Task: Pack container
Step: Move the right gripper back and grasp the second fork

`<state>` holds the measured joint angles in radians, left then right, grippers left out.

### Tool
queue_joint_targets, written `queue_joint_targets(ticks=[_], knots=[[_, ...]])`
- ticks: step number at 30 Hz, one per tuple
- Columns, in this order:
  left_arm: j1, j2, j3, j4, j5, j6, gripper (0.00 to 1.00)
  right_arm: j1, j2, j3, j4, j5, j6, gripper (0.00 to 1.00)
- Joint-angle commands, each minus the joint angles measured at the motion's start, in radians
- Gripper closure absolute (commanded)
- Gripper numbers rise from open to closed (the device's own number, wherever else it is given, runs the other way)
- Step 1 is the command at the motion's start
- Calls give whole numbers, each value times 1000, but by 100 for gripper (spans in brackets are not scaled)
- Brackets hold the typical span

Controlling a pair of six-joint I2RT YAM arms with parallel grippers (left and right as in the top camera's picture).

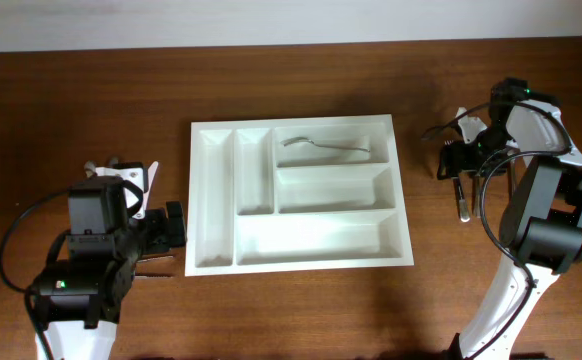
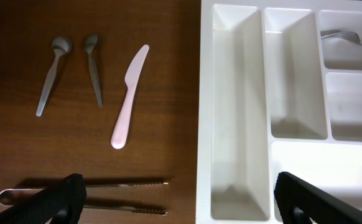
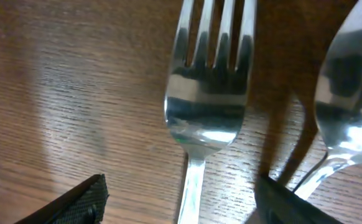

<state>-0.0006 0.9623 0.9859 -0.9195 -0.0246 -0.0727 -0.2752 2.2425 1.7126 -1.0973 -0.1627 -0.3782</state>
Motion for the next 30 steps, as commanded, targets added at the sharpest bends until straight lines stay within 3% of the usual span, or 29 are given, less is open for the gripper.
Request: queue_joint_targets(ticks=[1,7,22,30], knots=[[-6,-2,20,2,11,-10,1,6,40,-8,-1,21,-6,25],[-6,-2,20,2,11,-10,1,6,40,-8,-3,22,-6,49],[-6,-2,20,2,11,-10,1,6,40,-8,-11,138,81,55],[-6,-2,20,2,11,-10,1,14,40,-23,-16,137,80,64]])
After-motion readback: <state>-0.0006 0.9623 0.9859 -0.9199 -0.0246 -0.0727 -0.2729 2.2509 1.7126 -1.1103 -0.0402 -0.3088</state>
